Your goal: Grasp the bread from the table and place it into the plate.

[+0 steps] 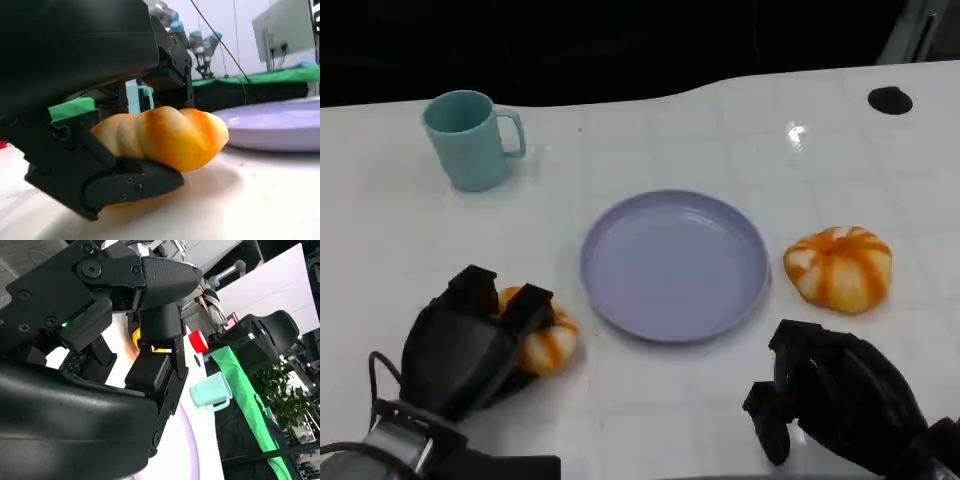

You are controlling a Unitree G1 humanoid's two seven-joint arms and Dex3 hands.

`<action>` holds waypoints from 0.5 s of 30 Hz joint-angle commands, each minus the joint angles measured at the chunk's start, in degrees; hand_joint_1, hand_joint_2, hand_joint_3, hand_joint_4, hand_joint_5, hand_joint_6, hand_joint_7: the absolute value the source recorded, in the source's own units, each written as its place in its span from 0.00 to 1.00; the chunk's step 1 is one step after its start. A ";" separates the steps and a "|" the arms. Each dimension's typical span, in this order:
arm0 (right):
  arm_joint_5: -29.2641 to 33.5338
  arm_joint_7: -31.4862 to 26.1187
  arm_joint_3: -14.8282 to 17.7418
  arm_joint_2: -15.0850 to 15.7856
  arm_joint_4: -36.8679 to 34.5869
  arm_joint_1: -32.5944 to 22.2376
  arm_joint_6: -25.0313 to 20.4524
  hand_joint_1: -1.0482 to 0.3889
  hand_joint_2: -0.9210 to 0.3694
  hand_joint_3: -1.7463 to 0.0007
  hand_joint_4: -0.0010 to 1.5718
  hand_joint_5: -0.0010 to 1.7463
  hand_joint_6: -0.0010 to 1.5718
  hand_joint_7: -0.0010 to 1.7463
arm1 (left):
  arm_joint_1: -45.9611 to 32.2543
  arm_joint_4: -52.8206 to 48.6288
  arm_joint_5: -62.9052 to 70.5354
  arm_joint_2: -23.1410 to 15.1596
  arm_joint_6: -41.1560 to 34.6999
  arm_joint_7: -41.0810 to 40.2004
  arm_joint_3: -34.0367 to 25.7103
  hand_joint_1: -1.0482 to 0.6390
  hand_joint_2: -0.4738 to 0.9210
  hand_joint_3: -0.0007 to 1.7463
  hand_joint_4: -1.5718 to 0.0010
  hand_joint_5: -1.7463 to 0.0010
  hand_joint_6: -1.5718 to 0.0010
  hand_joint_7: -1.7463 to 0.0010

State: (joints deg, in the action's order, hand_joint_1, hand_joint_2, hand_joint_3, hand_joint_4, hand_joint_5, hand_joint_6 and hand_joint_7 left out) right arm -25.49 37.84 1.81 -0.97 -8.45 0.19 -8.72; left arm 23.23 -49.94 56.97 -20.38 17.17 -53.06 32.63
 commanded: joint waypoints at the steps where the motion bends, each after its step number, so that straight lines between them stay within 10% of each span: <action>1: -0.61 0.41 0.51 0.56 -0.73 0.31 0.80 0.07 0.30 0.60 0.79 0.86 0.71 0.75 | 0.24 0.40 -2.08 -0.61 1.98 -1.61 -0.75 0.54 0.59 0.78 0.40 0.00 0.54 0.00; 15: -0.51 -0.02 0.26 0.64 -0.45 0.22 0.41 0.06 0.29 0.60 0.79 0.86 0.70 0.76 | -5.41 23.49 -9.15 -2.30 -4.94 13.14 -9.77 0.52 0.61 0.81 0.40 0.00 0.55 0.00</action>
State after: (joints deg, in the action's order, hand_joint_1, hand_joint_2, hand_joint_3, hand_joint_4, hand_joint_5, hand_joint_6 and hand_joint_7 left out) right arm -25.60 38.16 1.78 -0.99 -9.70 0.56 -8.18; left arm 18.62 -30.04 48.35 -21.63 14.11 -42.31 24.57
